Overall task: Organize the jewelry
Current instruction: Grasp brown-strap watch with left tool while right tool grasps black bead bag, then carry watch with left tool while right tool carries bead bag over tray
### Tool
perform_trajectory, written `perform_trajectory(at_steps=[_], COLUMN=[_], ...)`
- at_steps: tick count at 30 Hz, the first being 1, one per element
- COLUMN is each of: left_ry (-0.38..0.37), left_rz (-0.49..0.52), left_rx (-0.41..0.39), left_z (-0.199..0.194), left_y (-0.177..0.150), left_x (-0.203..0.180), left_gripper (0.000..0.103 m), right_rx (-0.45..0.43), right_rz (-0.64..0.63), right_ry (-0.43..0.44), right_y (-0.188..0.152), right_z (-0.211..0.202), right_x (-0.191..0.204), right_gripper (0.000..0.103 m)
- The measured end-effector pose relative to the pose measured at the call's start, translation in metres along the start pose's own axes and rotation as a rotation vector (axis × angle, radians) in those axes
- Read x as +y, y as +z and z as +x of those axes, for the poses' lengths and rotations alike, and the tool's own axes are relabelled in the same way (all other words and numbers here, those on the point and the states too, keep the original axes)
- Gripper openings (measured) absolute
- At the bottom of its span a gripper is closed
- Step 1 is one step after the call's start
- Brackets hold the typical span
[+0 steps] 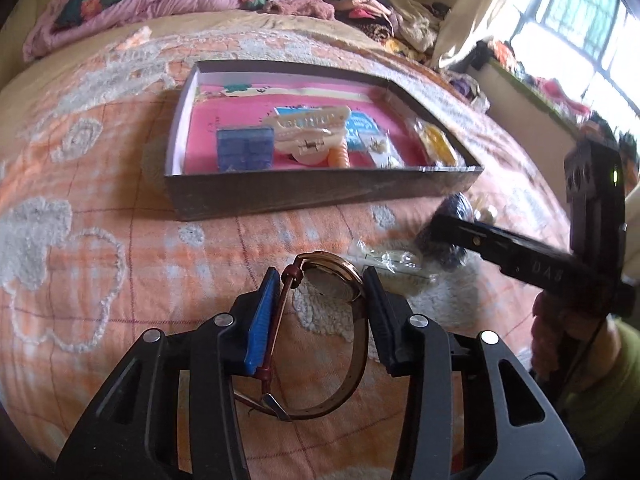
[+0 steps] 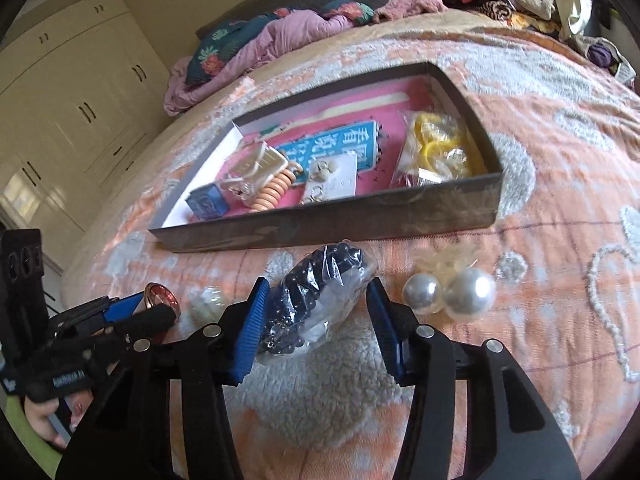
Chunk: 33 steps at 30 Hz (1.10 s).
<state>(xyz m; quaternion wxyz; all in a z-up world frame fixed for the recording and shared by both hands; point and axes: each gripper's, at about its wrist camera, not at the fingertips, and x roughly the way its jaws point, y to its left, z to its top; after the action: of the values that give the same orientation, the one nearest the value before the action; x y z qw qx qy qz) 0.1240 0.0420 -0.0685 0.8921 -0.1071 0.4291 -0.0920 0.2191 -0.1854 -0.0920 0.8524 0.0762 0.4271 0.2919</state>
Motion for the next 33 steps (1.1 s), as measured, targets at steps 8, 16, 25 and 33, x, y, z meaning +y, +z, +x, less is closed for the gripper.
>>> perform_trajectory(at_steps=[8,16,25,33], left_ry=[-0.034,0.007,0.048,0.043], left_rz=[-0.064,-0.077,-0.067,-0.024], left_rx=[-0.071,-0.140,-0.197,-0.215], left_z=[-0.026,-0.047,-0.055,-0.049], left_y=[0.007,0.018,0.038,0.057], left_x=[0.009,0.015,0.017,0.002], left_gripper=[0.034,0.034,0.034,0.034], right_rx=[-0.080,-0.137,-0.178,-0.218], right_rz=[-0.031,-0.063,-0.088,-0.100], right_ry=[0.015,0.025,0.000,-0.025], right_y=[0.006,0.013,0.023,0.035], right_z=[-0.032,-0.052,-0.062,-0.070], right_x=[0.004,0.008,0.010,0.007], right_gripper=[0.048,0.048,0.048,0.048])
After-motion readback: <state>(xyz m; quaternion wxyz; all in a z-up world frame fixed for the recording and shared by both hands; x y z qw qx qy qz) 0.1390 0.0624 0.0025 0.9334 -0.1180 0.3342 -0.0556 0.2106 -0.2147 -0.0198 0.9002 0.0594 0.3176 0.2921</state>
